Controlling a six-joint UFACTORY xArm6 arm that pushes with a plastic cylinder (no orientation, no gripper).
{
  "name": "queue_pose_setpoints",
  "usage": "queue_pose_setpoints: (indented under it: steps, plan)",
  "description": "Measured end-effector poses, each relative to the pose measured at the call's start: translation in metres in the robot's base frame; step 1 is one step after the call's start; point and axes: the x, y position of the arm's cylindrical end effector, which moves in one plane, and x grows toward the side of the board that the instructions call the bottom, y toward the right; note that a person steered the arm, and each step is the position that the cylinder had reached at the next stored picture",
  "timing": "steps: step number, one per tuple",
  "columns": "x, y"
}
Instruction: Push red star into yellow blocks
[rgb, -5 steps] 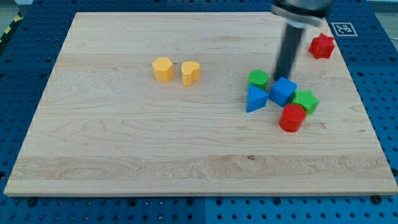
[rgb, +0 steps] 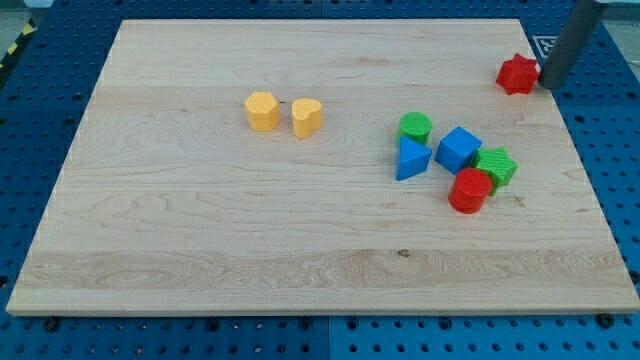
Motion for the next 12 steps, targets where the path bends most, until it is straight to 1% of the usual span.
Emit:
queue_pose_setpoints:
  steps: [1, 2, 3, 4, 6, 8, 10, 11, 12]
  plan:
    - [-0.008, -0.047]
    - [-0.021, -0.077]
    - [-0.058, -0.078]
    - [-0.066, -0.083]
    - [-0.038, -0.117]
    - [-0.03, -0.18]
    - [-0.001, -0.229]
    - [0.014, -0.233]
    - [0.02, -0.228]
